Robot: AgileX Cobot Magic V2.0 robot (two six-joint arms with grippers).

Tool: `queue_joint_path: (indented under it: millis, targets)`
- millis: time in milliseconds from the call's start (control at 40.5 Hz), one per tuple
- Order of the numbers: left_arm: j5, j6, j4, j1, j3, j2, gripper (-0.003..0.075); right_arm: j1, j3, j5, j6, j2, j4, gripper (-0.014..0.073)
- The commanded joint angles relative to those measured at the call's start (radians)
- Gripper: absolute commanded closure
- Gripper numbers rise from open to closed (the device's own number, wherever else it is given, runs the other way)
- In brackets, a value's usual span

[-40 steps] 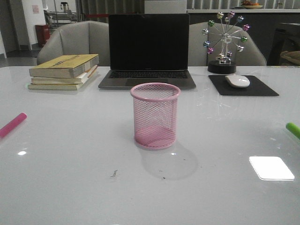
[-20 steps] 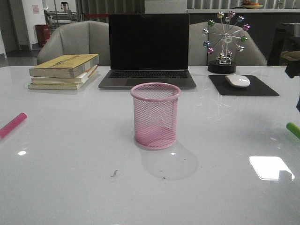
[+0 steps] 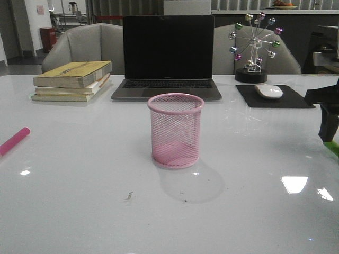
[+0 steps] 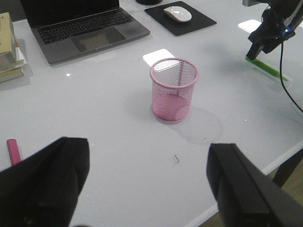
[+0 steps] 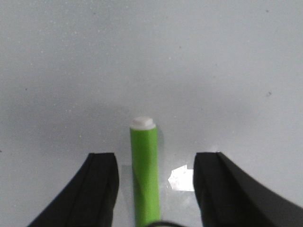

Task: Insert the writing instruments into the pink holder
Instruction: 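Lower the right gripper over the green highlighter and close on it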

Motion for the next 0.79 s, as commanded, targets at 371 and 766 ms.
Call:
queue_joint_path:
  millis: [371, 766]
  targets:
    - [-0.086, -0.007, -0.012, -0.007, -0.028, 0.011, 0.0152, 0.002, -0.070, -0.021, -0.008, 0.014, 0.002, 0.0128]
    - [-0.086, -0.007, -0.012, -0.007, -0.028, 0.011, 0.0152, 0.002, -0.070, -0.021, -0.010, 0.015, 0.002, 0.0128]
